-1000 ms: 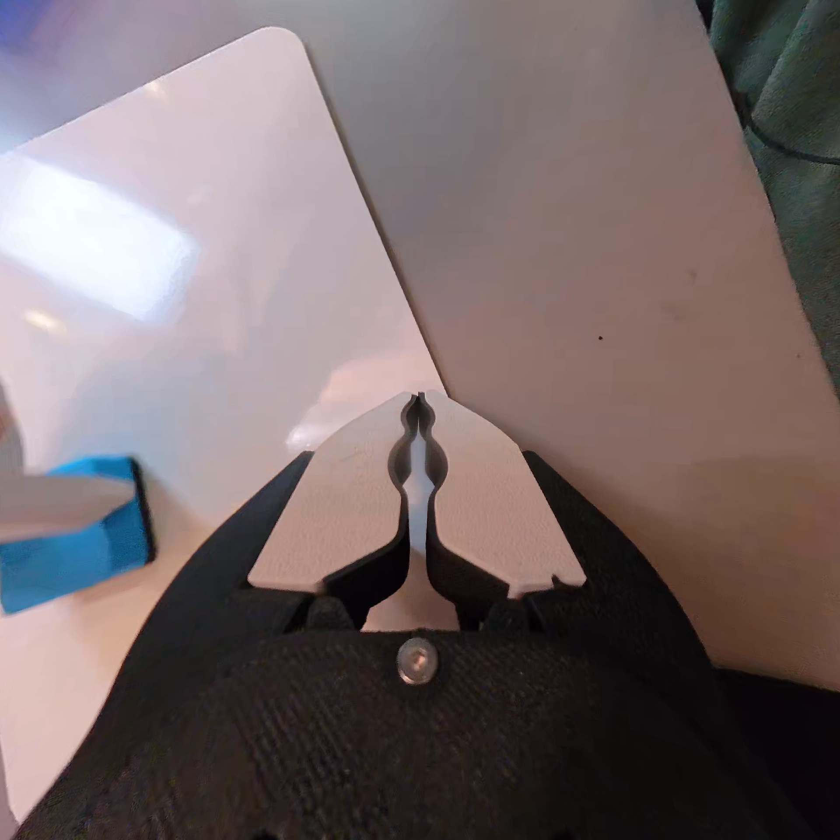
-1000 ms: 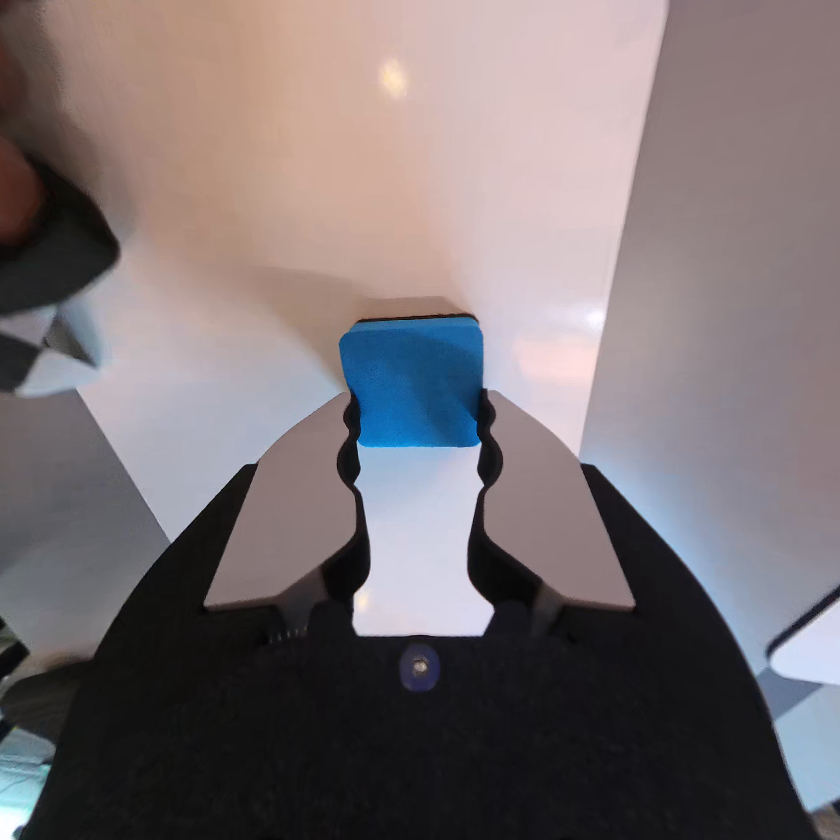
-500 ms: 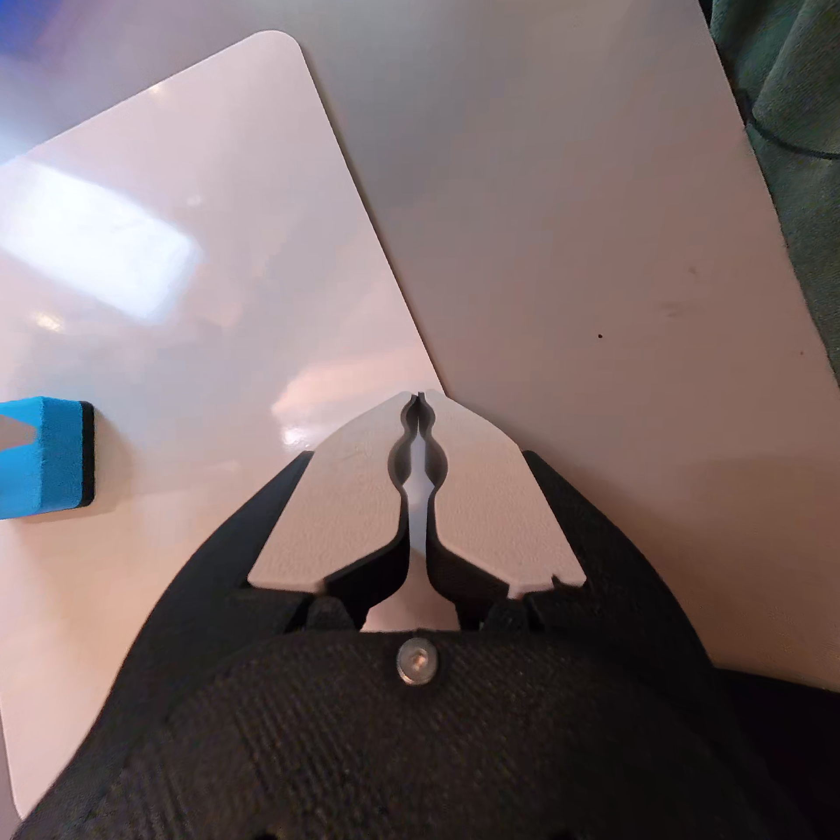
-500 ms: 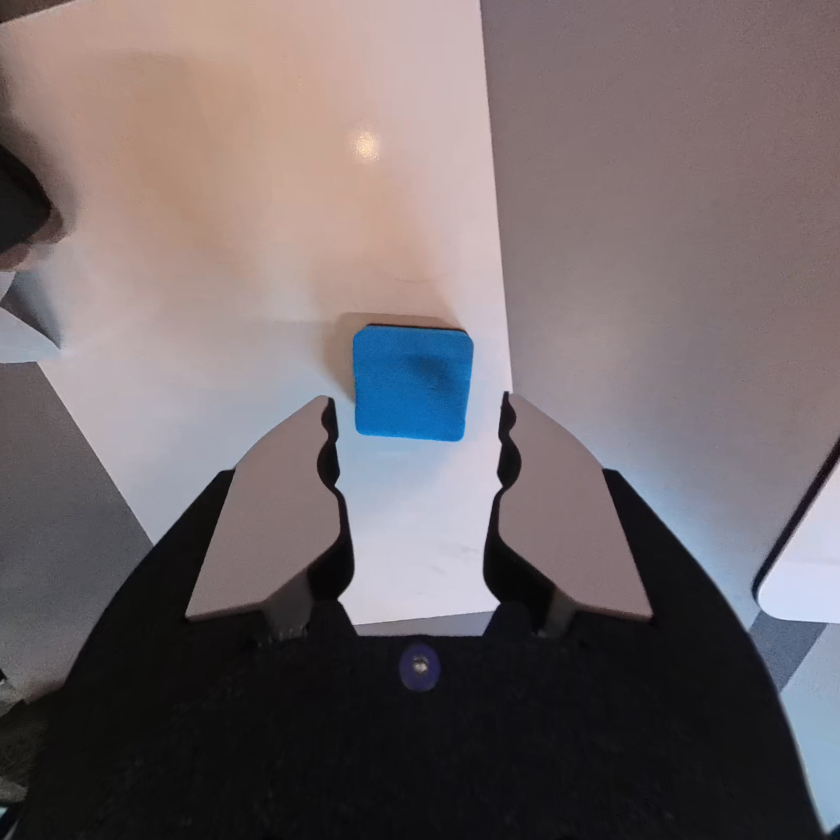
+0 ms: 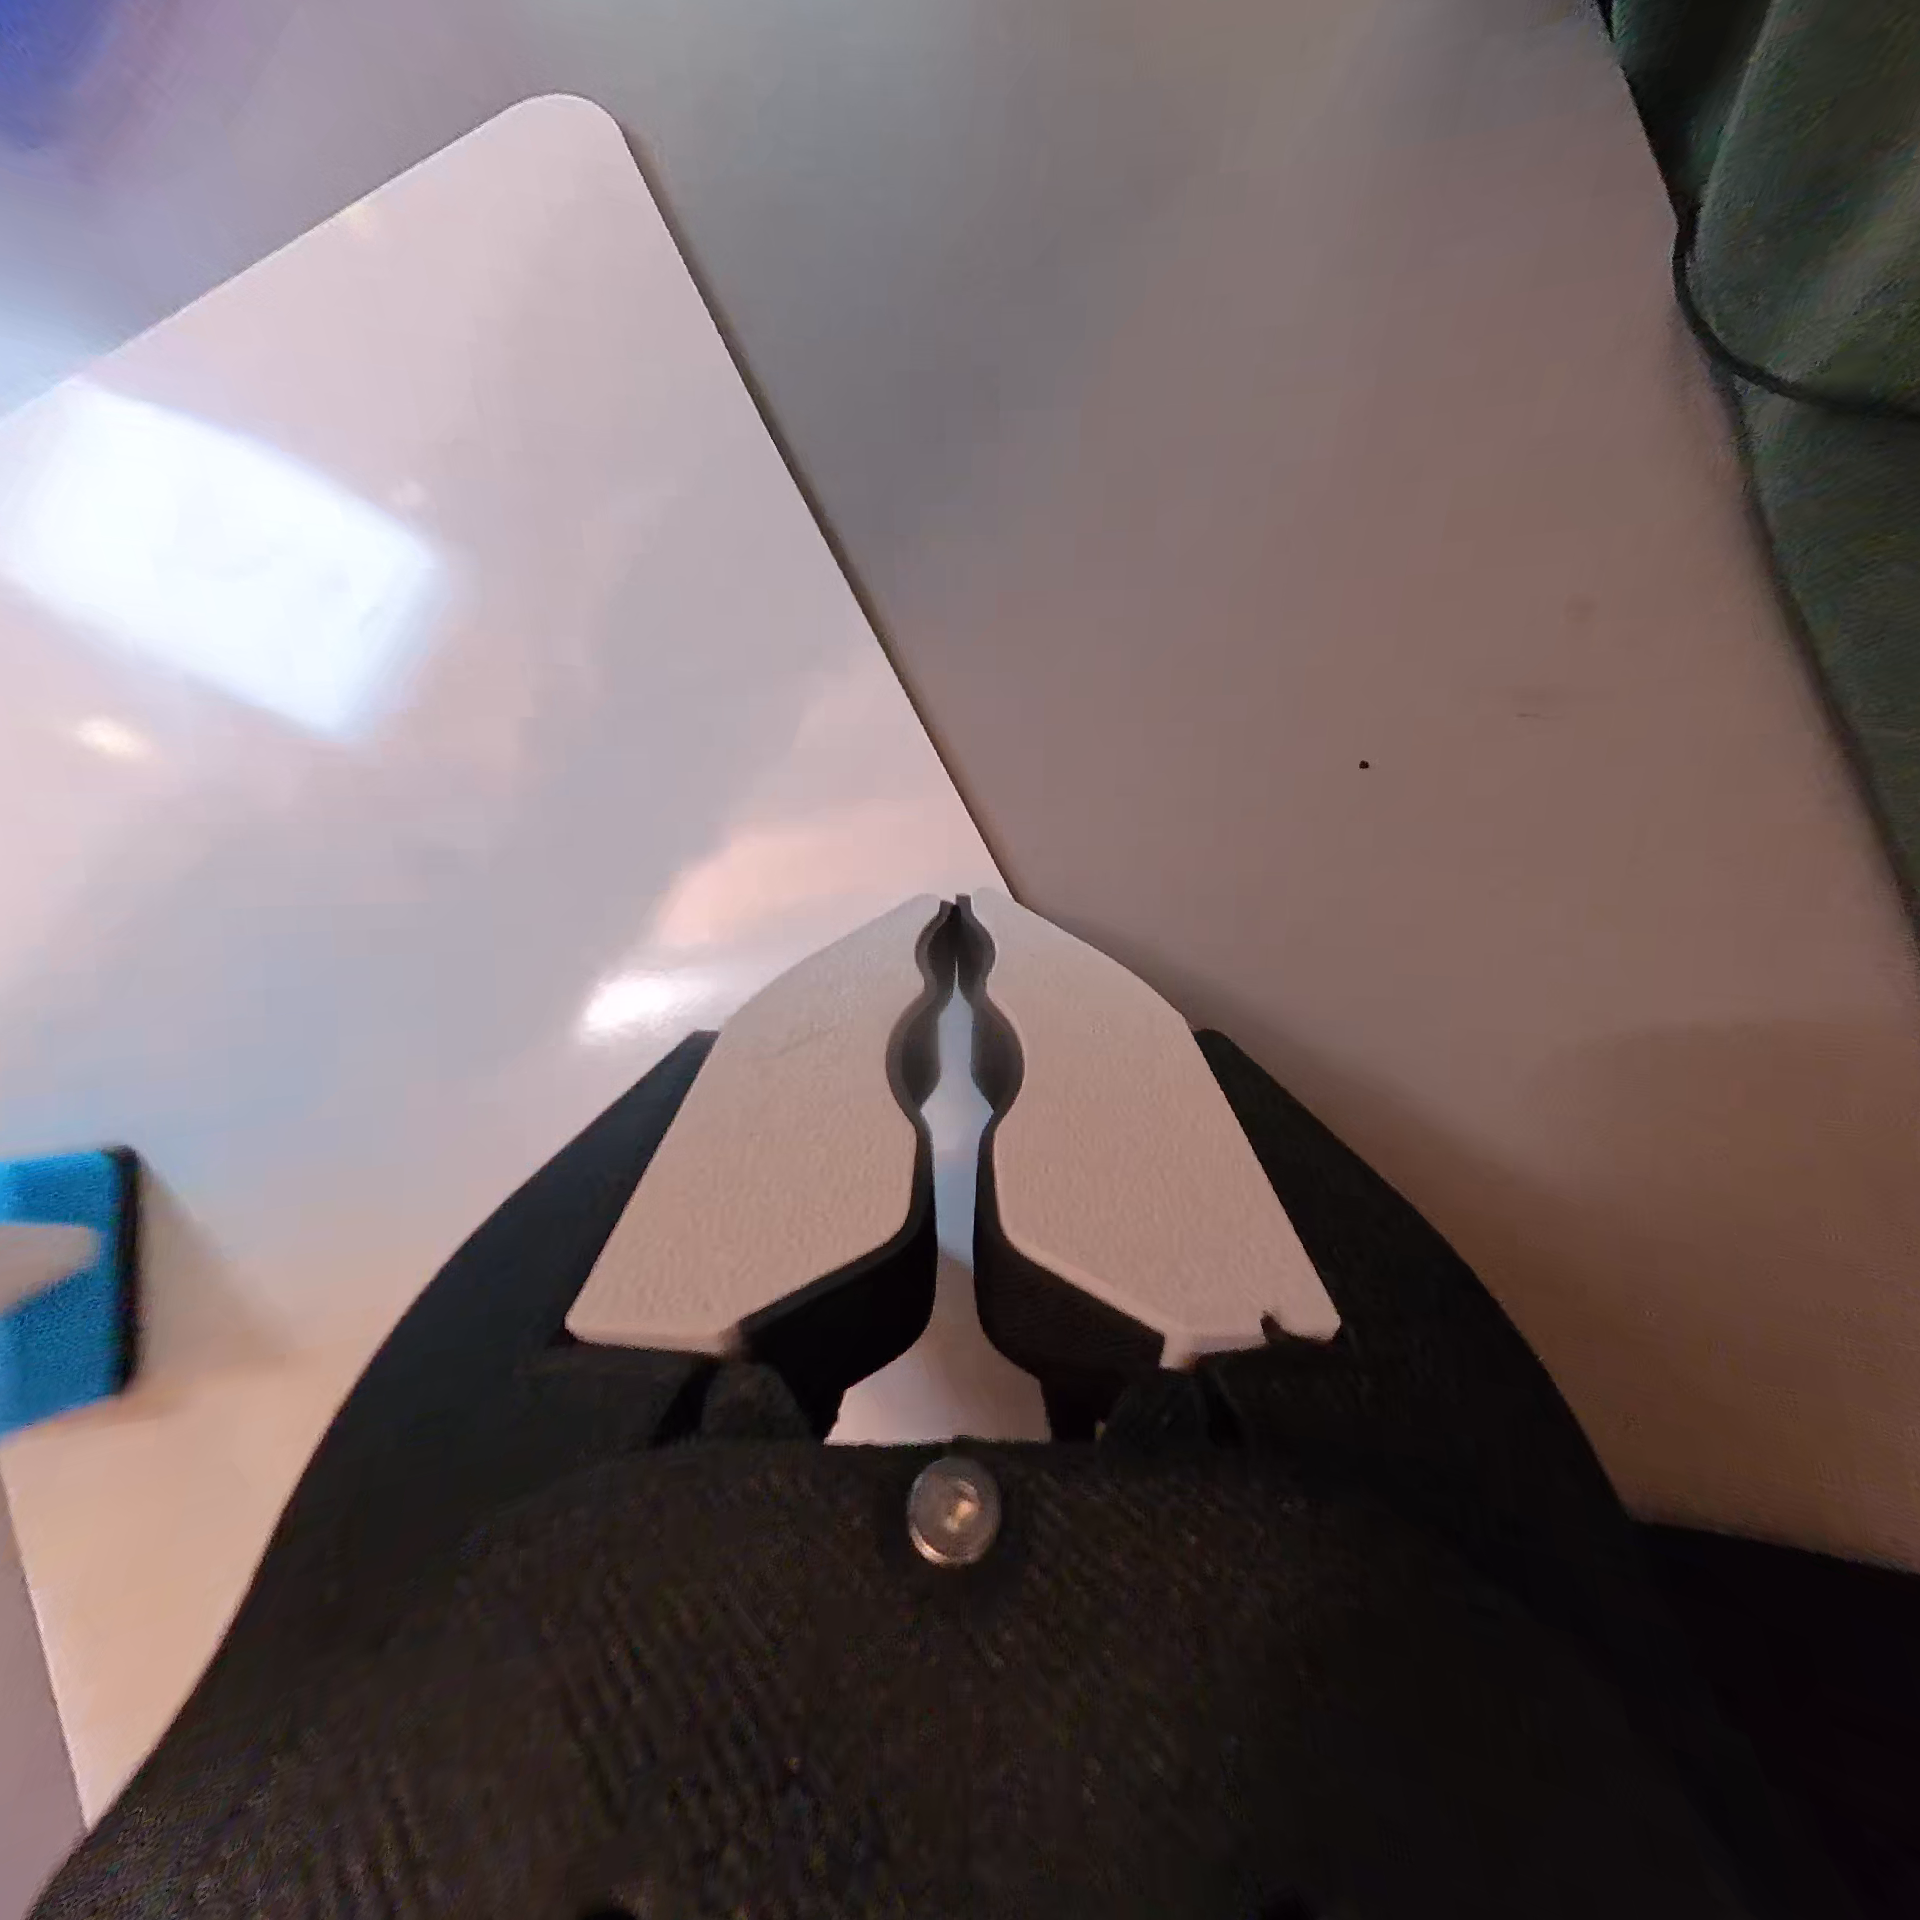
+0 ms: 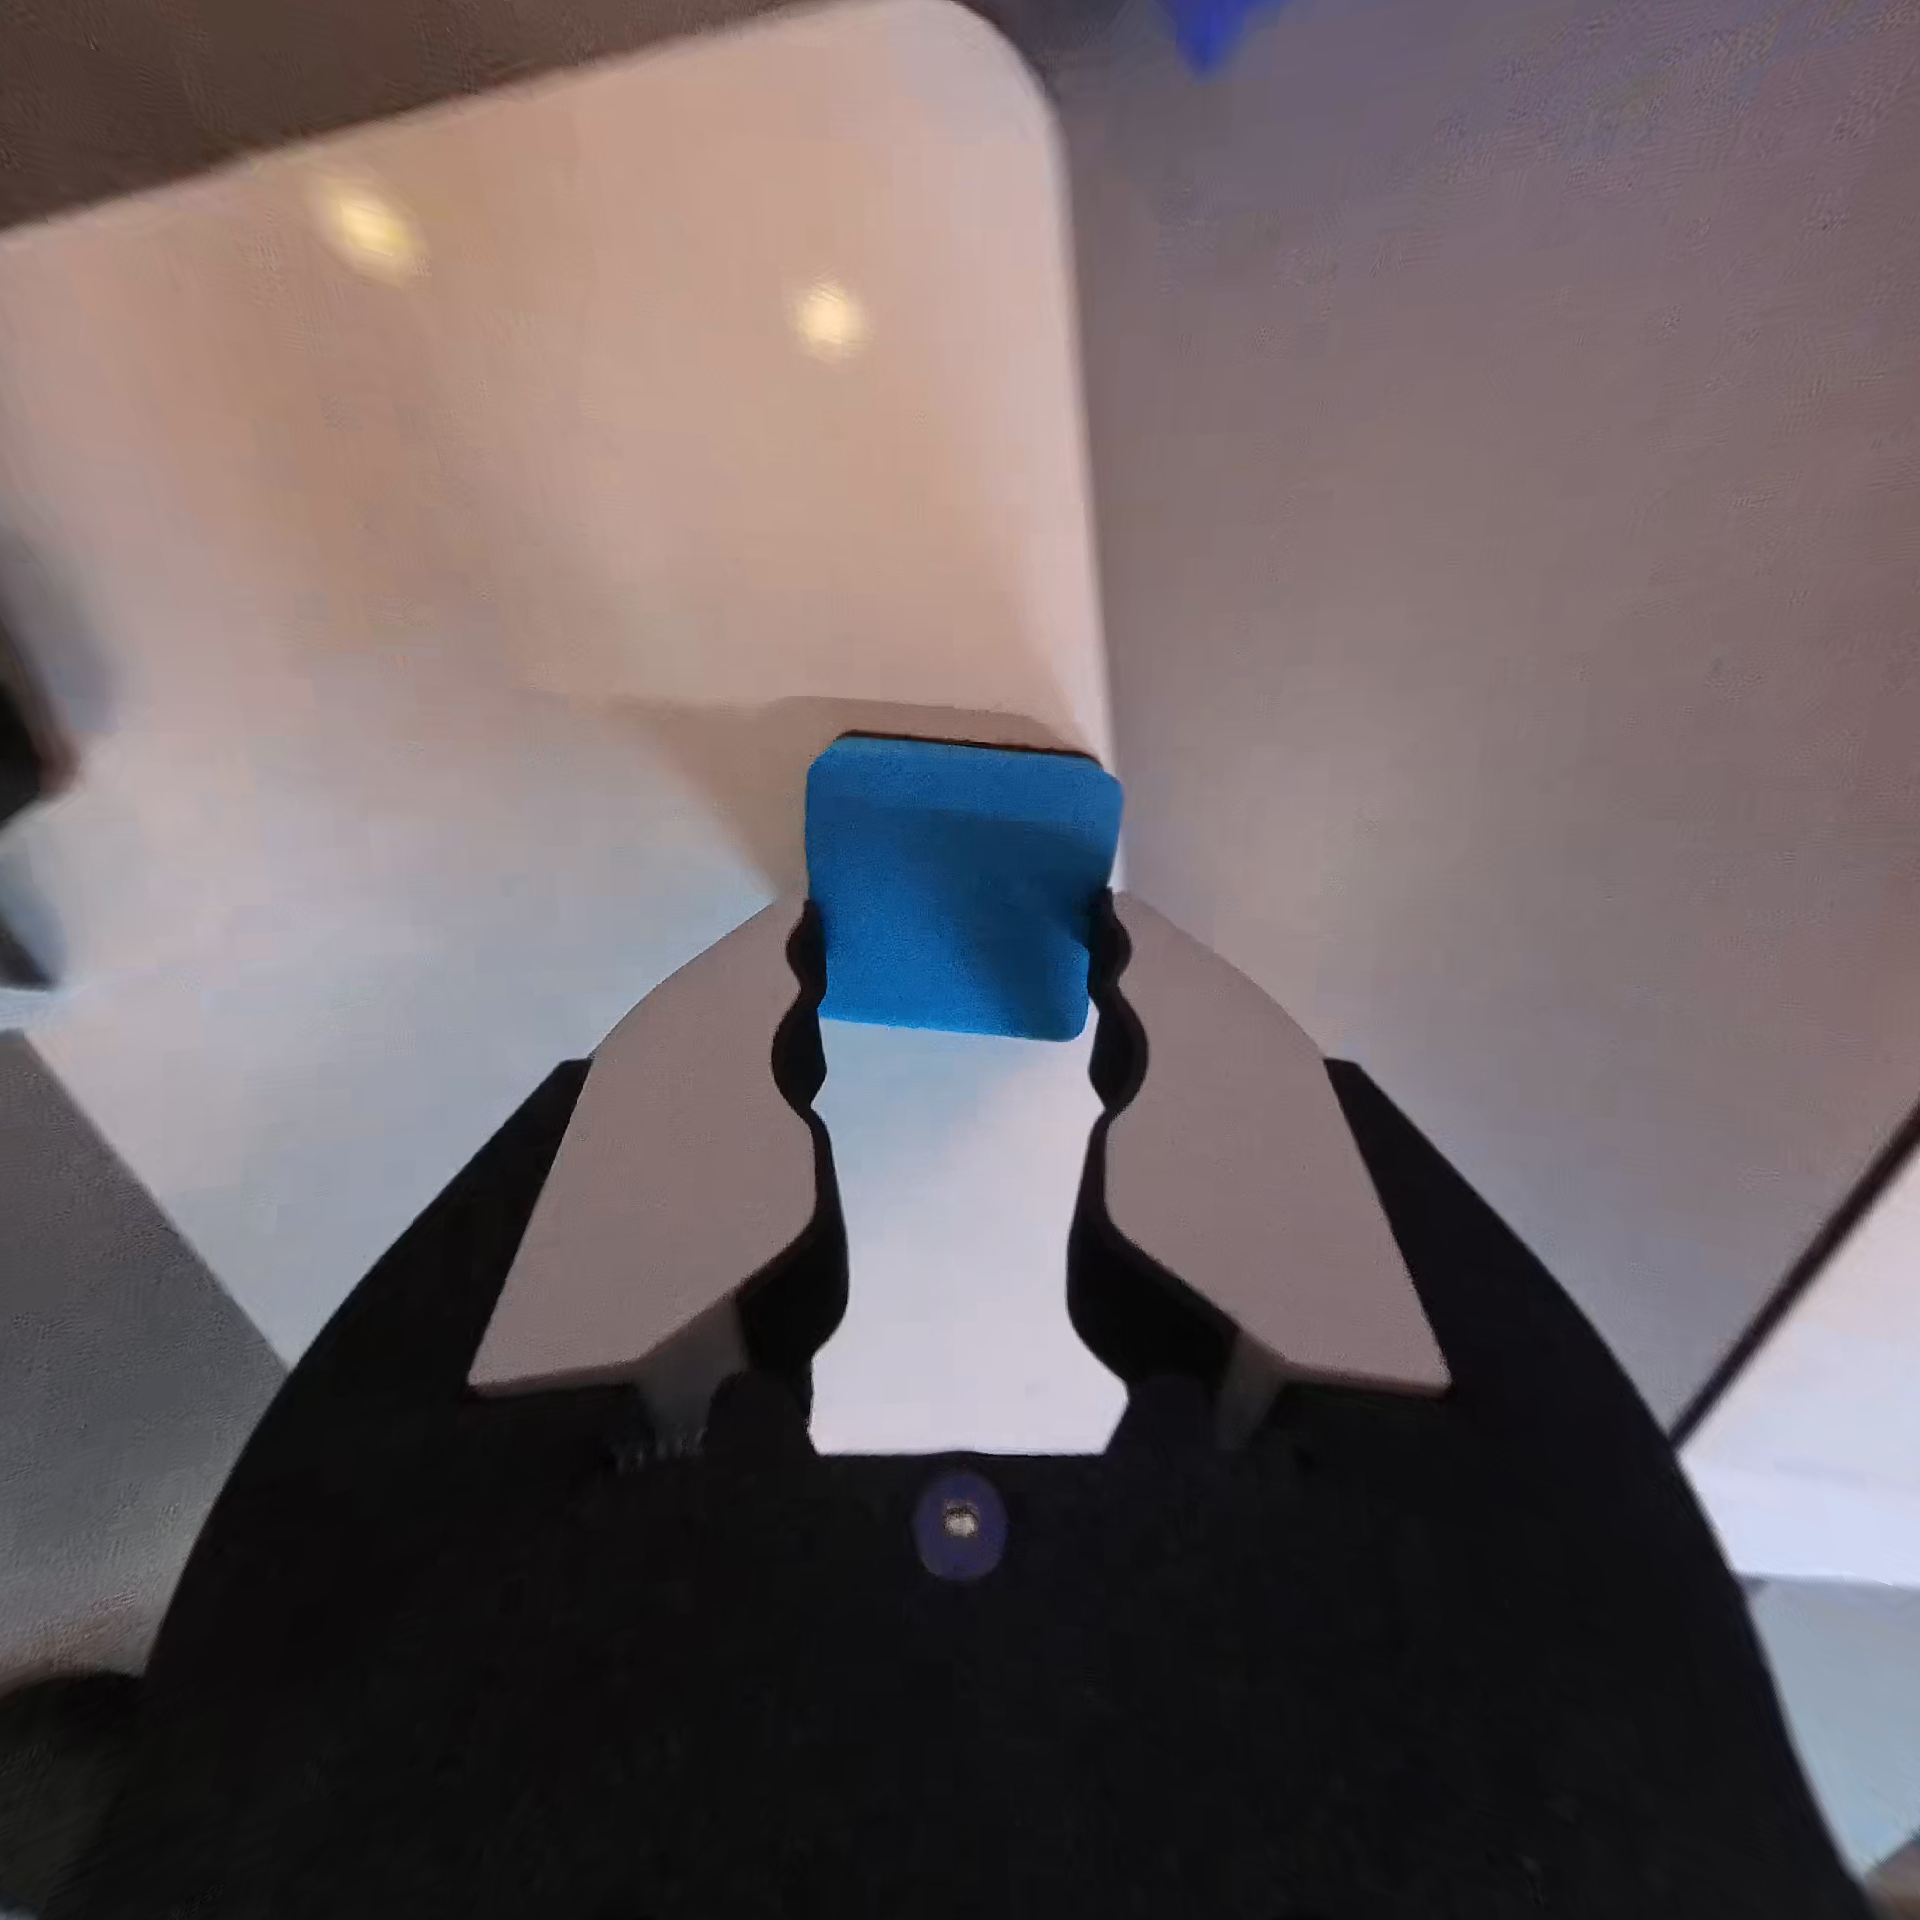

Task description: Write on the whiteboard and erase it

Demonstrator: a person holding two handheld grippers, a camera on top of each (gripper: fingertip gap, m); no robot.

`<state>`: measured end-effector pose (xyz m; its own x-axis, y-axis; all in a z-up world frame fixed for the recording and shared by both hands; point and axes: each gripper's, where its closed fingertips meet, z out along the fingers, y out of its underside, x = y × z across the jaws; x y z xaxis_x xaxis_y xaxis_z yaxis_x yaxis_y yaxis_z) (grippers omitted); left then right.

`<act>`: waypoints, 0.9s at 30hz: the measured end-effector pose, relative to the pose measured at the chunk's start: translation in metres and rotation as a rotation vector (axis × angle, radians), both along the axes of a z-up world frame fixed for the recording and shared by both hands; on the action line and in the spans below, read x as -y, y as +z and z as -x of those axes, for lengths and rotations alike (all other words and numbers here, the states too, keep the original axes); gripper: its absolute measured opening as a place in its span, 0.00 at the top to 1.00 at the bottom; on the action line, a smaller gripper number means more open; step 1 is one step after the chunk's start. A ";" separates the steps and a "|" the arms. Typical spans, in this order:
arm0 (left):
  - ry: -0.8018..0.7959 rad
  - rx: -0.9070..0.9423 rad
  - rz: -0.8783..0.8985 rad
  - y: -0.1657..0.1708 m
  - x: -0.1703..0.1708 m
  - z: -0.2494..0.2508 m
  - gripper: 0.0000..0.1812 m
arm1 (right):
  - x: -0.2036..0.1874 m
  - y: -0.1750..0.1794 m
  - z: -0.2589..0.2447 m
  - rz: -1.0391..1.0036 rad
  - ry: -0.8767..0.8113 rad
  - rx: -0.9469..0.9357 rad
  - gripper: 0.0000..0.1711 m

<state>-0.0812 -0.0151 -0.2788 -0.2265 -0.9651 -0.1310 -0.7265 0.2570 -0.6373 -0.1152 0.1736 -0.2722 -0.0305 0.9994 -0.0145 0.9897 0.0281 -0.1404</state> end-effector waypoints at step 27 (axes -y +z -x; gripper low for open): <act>-0.038 0.013 -0.067 0.001 0.001 0.002 1.00 | 0.035 0.013 -0.144 -0.024 -0.179 -0.013 0.64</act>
<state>-0.0829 -0.0162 -0.2781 -0.2607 -0.9449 -0.1979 -0.7073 0.3265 -0.6270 0.0285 0.1383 -0.2596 0.1477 0.9890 0.0082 0.9774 -0.1446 -0.1541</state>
